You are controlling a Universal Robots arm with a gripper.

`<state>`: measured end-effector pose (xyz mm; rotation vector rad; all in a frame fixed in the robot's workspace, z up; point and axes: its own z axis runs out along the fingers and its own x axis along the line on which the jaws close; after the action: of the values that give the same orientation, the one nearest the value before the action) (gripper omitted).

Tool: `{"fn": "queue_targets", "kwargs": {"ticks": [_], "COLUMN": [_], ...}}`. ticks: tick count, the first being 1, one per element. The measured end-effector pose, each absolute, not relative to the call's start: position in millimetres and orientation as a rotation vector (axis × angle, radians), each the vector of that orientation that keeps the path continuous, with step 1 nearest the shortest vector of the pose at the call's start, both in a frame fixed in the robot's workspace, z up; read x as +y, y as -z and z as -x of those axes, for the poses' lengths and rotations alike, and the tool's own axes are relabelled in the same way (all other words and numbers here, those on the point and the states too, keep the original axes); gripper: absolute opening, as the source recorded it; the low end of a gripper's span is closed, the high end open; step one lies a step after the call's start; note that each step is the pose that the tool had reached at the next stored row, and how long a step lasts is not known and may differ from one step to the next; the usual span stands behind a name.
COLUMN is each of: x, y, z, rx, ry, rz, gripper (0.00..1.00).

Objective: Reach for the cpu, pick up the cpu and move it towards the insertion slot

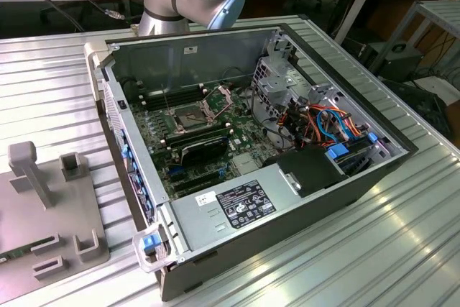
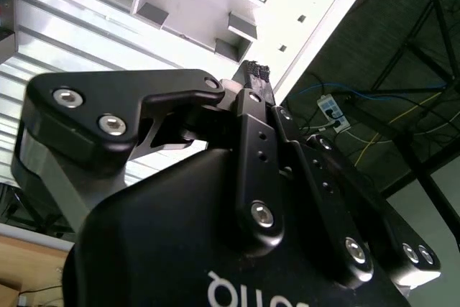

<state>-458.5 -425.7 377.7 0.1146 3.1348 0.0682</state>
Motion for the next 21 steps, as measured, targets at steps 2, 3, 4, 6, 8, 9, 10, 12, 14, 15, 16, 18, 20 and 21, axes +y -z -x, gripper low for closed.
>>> {"fn": "queue_targets", "kwargs": {"ticks": [2, 3, 4, 6, 8, 9, 10, 12, 14, 15, 16, 18, 20, 21], "x": [-425.7, -425.7, -425.7, -425.7, -425.7, -425.7, -425.7, -425.7, -425.7, -425.7, -425.7, -425.7, -425.7, -425.7], "y": [-377.6, -377.6, -377.6, -377.7, -377.7, -377.6, -377.6, -377.7, -377.6, -377.6, -377.6, -377.6, -377.7, -377.7], "z": [458.5, 458.5, 458.5, 458.6, 458.6, 458.6, 458.6, 458.6, 458.6, 458.5, 458.5, 458.5, 458.6, 458.5], "rx": [3.135, 3.135, 3.135, 3.135, 3.135, 3.135, 3.135, 3.135, 3.135, 3.135, 3.135, 3.135, 3.135, 3.135], "ry": [-0.068, -0.068, -0.068, -0.068, -0.068, -0.068, -0.068, -0.068, -0.068, -0.068, -0.068, -0.068, -0.068, -0.068], "rz": [-0.115, -0.114, -0.114, -0.114, -0.114, -0.114, -0.114, -0.114, -0.114, -0.114, -0.114, -0.114, -0.114, -0.114], "gripper": [0.11, 0.11, 0.11, 0.11, 0.17, 0.24, 0.24, 0.36, 0.48, 0.54, 0.60, 0.72, 0.78, 0.84]}}
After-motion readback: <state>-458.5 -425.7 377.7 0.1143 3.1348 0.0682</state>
